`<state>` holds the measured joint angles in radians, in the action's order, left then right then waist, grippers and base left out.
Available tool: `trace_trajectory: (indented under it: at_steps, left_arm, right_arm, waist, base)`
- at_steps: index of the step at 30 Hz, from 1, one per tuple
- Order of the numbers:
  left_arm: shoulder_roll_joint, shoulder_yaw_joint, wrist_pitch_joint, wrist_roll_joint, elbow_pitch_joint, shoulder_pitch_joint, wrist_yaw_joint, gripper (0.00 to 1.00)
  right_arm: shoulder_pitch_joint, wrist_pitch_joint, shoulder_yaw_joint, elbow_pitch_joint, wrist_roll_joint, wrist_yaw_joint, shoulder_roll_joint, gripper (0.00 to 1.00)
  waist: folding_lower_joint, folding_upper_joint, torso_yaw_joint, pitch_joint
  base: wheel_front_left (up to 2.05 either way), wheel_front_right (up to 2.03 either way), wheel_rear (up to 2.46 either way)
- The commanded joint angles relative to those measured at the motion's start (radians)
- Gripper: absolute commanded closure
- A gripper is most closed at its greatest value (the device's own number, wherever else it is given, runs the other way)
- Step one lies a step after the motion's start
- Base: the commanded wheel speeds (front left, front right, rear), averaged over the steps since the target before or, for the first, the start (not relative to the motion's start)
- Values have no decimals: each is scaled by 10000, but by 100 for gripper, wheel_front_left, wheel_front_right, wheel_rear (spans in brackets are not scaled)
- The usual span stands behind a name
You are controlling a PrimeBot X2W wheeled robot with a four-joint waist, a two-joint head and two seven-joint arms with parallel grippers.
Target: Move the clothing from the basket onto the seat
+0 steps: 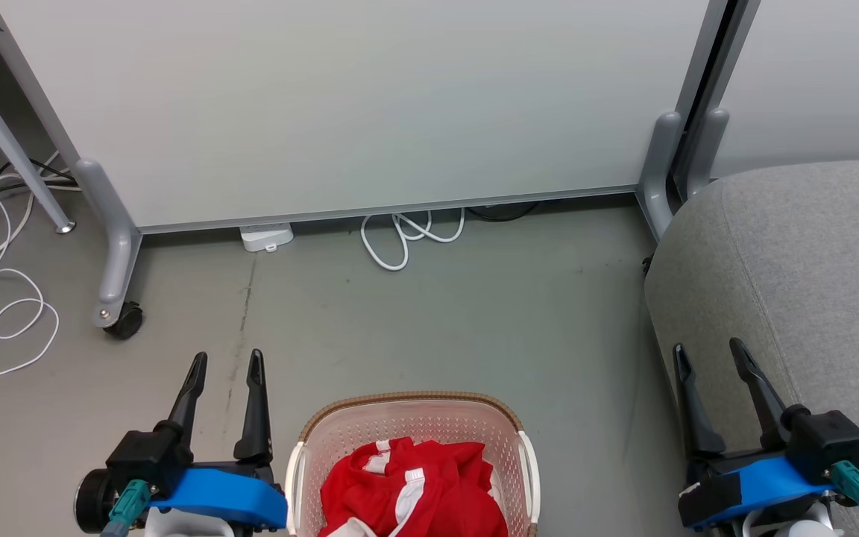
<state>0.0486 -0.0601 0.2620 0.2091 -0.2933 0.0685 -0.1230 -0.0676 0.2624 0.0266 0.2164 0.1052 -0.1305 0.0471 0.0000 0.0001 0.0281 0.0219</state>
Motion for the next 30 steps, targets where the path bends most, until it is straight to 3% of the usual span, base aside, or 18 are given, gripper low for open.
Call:
trace_trajectory:
  at_steps: [1, 19, 30]
  left_arm:
    - [32, 29, 45, 11, 20, 139, 31, 0]
    - [29, -30, 44, 89, 14, 136, 42, 0]
    - [27, -303, 36, 20, -322, 409, -16, 0]
  right_arm:
    - [77, 38, 7, -20, 11, -4, 58, 0]
    - [-27, 38, -56, -48, 113, -4, 57, 0]
    - [-382, 37, -276, -274, 93, -4, 54, 0]
  waist:
    - [0, -1, 3, 8]
    - [0, -1, -30, 171]
    - [0, -1, -437, 999]
  base:
    - [0, 0, 0]
    - [0, 0, 0]
    - [0, 0, 0]
